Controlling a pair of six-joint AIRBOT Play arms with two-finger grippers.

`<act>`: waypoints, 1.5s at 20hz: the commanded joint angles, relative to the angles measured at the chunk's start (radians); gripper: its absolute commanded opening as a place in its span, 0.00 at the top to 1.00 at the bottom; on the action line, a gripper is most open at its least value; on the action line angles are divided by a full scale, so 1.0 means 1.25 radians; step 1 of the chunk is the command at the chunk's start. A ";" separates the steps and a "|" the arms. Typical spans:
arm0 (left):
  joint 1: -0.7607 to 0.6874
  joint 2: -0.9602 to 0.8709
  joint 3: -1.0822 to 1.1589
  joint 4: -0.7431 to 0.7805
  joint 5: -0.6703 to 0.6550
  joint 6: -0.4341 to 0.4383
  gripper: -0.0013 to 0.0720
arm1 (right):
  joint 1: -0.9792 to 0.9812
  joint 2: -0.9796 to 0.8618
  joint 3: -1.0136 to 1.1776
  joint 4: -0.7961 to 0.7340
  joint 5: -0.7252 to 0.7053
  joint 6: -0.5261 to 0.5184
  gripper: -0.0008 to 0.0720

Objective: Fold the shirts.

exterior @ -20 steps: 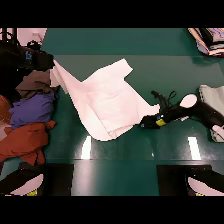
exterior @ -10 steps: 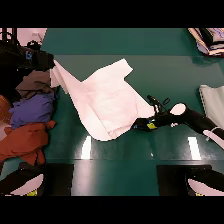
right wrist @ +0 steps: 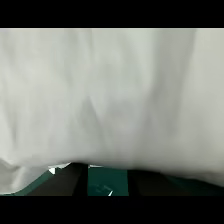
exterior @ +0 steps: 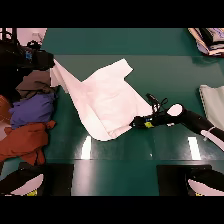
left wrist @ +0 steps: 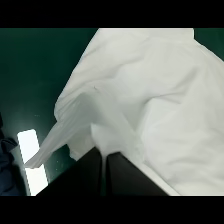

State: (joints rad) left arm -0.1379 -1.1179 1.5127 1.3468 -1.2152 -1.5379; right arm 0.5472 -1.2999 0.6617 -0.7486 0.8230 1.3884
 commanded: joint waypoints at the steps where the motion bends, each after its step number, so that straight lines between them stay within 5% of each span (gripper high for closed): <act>1: 0.000 -0.001 0.000 0.000 0.002 0.000 0.95 | 0.044 -0.001 -0.001 -0.002 -0.024 0.000 0.57; 4: 0.000 -0.001 0.000 0.000 -0.006 0.000 0.95 | 0.051 -0.001 -0.001 -0.002 0.001 0.000 0.58; 6: 0.000 -0.001 0.000 0.000 -0.007 0.000 0.95 | 0.051 -0.001 -0.001 -0.002 0.019 0.000 0.76; 11: 0.000 -0.001 0.000 0.000 -0.006 0.000 0.95 | 0.051 -0.001 -0.001 -0.002 0.016 0.000 0.66; 15: 0.000 -0.001 0.000 0.000 -0.006 0.000 0.95 | 0.051 -0.001 -0.001 -0.002 0.013 -0.005 0.97; 23: 0.000 0.038 0.049 0.006 0.006 0.000 0.95 | -0.012 0.196 0.023 -0.011 0.055 -0.029 0.97; 30: 0.000 0.120 0.265 0.006 0.006 -0.006 0.95 | -0.245 0.425 0.318 -0.121 0.169 -0.028 0.97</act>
State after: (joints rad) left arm -0.1379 -1.0042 1.7420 1.3529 -1.2133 -1.5394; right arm 0.3553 -0.8665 0.9161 -0.8448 0.9863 1.3533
